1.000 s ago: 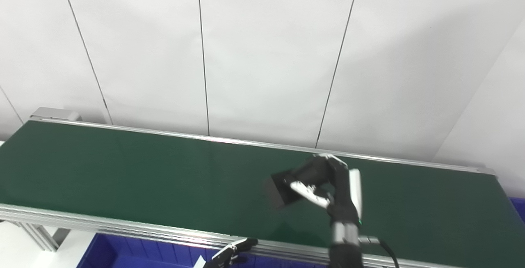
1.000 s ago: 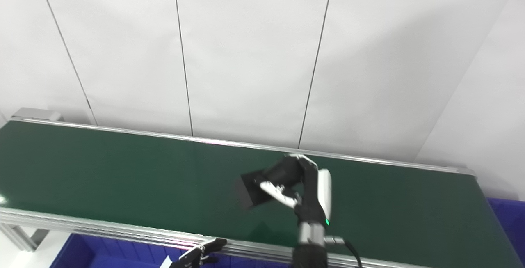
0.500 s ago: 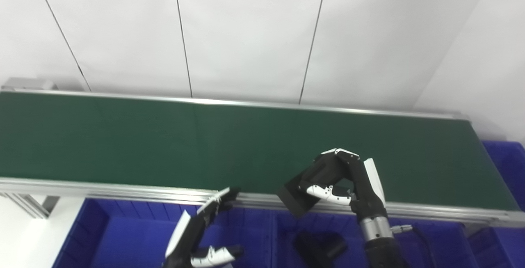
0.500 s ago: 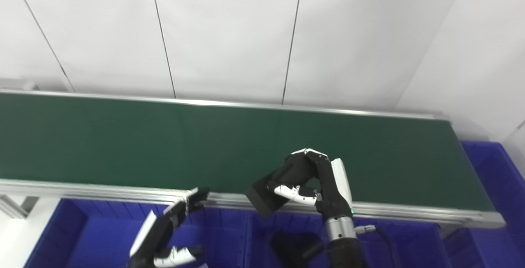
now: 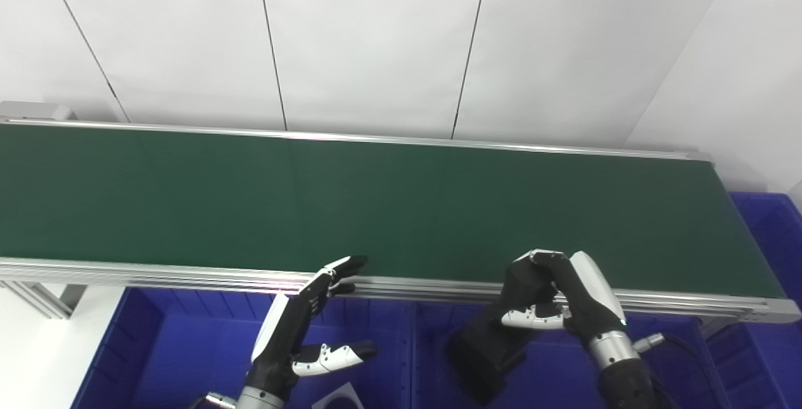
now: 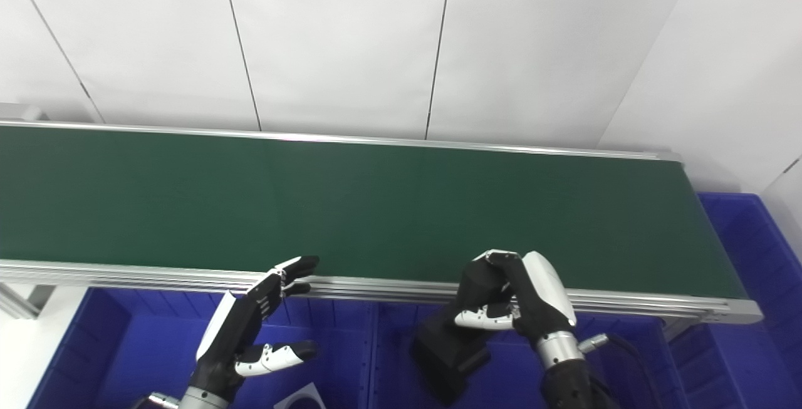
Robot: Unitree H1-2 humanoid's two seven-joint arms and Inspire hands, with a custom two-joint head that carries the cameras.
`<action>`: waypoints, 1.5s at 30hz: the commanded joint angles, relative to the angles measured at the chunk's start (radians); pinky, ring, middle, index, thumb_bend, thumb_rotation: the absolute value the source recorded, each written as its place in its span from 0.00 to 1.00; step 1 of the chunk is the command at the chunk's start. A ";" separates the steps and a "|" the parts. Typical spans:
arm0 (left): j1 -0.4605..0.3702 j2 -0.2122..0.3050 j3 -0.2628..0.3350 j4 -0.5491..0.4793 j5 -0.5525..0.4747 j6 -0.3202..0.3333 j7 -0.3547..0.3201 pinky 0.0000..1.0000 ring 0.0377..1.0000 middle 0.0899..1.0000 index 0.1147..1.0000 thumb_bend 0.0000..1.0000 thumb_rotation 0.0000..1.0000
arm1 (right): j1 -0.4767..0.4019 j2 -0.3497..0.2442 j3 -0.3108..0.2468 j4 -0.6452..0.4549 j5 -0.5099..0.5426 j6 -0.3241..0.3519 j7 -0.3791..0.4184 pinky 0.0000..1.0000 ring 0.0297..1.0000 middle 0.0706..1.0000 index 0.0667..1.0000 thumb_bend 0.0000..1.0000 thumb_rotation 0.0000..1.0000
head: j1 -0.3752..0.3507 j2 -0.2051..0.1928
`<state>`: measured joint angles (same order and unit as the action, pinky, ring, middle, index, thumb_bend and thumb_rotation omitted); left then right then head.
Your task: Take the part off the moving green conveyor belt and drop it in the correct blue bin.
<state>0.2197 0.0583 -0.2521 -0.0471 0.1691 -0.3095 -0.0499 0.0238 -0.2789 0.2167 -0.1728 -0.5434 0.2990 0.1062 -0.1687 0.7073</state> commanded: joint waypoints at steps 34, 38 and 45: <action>0.046 0.046 0.032 -0.061 -0.044 -0.045 -0.050 0.78 0.85 0.85 0.79 0.84 0.55 | 0.056 -0.018 0.246 -0.190 -0.699 0.140 0.415 1.00 1.00 0.98 0.94 0.81 0.20 | -0.065 0.026; 0.061 0.055 0.037 -0.084 -0.052 -0.028 -0.064 0.79 0.85 0.85 0.80 0.84 0.54 | 0.157 0.041 0.201 -0.244 -0.600 0.071 0.214 0.94 0.95 0.98 1.00 0.84 0.24 | -0.049 0.023; 0.075 0.067 0.042 -0.101 -0.086 -0.008 -0.086 0.80 0.86 0.87 0.82 0.87 0.54 | 0.317 0.203 0.086 -0.302 -0.197 -0.064 -0.011 0.79 0.93 0.99 1.00 0.81 0.46 | -0.033 0.017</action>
<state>0.2944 0.1252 -0.2121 -0.1118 0.0952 -0.3078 -0.1341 0.3338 -0.0928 0.3137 -0.4323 -0.8170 0.3022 0.1427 -0.2025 0.7240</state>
